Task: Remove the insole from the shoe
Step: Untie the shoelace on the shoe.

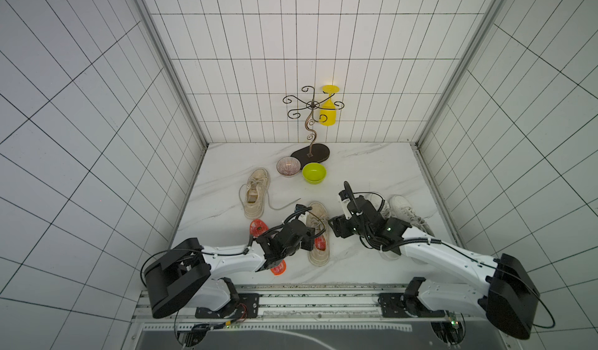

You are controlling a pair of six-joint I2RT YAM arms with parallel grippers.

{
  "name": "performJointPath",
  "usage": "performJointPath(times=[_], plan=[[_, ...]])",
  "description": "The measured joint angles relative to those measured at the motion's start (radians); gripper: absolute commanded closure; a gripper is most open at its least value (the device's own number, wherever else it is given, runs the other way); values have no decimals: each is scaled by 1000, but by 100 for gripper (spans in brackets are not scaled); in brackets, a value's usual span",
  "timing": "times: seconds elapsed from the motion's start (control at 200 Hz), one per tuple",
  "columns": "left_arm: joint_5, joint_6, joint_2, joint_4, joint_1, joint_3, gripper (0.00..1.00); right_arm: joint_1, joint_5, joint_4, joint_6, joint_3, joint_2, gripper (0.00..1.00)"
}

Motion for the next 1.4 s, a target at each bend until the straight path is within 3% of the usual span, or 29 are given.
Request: performJointPath(times=[0.735,1.089,1.399], plan=[[34,16,34,10,-9,24,100,14,-18,98,12,-30,133,49],[39,21,40,11,-11,28,100,18,36,161,34,-58,177,47],[61,30,42,10,-15,35,100,19,139,408,137,-166,188,44]])
